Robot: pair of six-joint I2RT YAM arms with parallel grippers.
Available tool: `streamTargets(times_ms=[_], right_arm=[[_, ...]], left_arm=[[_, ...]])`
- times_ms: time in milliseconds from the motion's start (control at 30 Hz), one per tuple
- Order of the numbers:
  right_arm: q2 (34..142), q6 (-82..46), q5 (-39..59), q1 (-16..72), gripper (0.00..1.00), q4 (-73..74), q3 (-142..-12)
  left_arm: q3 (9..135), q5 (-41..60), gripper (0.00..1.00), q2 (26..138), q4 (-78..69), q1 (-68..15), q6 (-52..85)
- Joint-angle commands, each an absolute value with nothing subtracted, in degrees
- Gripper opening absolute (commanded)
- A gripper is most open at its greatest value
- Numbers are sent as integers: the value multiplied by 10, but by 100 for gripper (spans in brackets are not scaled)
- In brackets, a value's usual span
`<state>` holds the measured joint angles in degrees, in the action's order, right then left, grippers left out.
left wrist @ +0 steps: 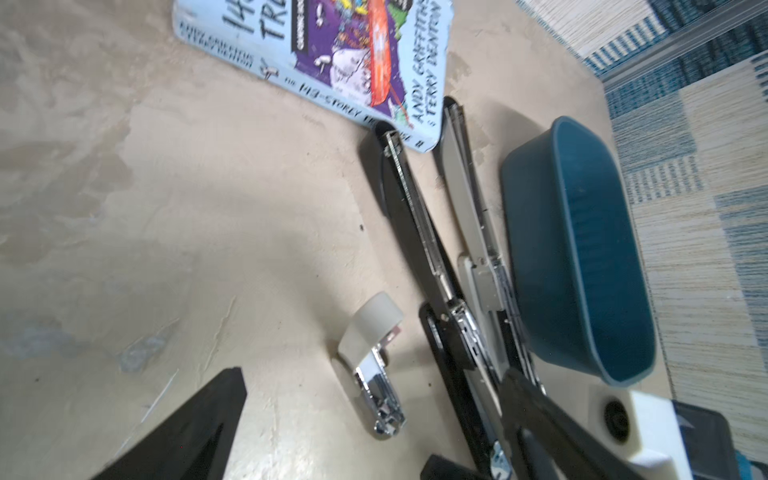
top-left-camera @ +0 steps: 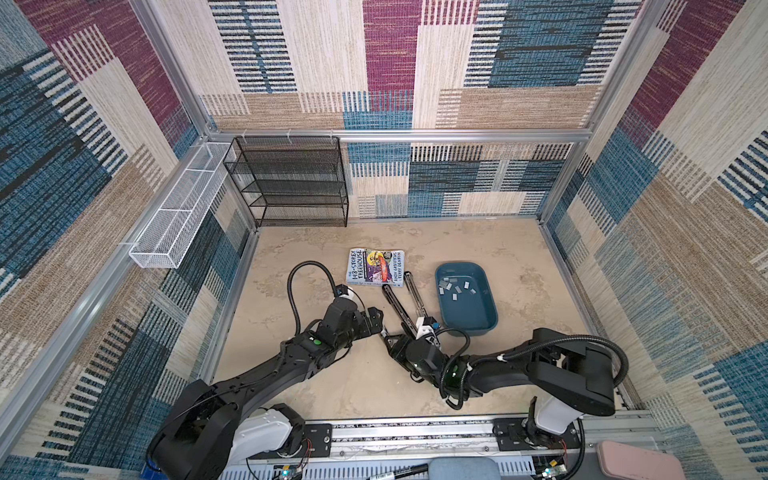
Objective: Load the staples into the stapler
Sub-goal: 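Move the right gripper into the teal tub over the staple strips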
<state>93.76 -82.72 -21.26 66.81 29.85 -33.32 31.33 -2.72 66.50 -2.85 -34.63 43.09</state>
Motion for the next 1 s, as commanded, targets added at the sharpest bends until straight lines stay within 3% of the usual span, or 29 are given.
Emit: streamTargets(times_ms=[0, 167, 233, 300, 367, 633, 700, 800, 967], right_arm=[[895, -782, -255, 668, 49, 252, -332], [820, -630, -316, 652, 50, 141, -404], [812, -537, -281, 613, 50, 99, -452], [831, -448, -209, 546, 43, 25, -519], [860, -392, -202, 501, 36, -50, -577], [905, -309, -220, 358, 38, -138, -638], [922, -283, -200, 329, 39, -136, -646], [968, -263, -182, 287, 38, -151, -677], [1025, -271, -194, 255, 36, -165, -700]], left_arm=[[334, -61, 99, 634, -2, -342, 383], [350, -85, 99, 569, 39, -326, 344], [350, -72, 99, 543, 43, -316, 326], [357, -50, 99, 513, 48, -296, 305], [367, -40, 99, 492, 56, -275, 289], [467, -1, 99, 528, 120, -197, 170], [462, -34, 99, 546, 128, -191, 198], [451, 45, 99, 558, 85, -179, 183], [472, 19, 99, 547, 100, -176, 165]])
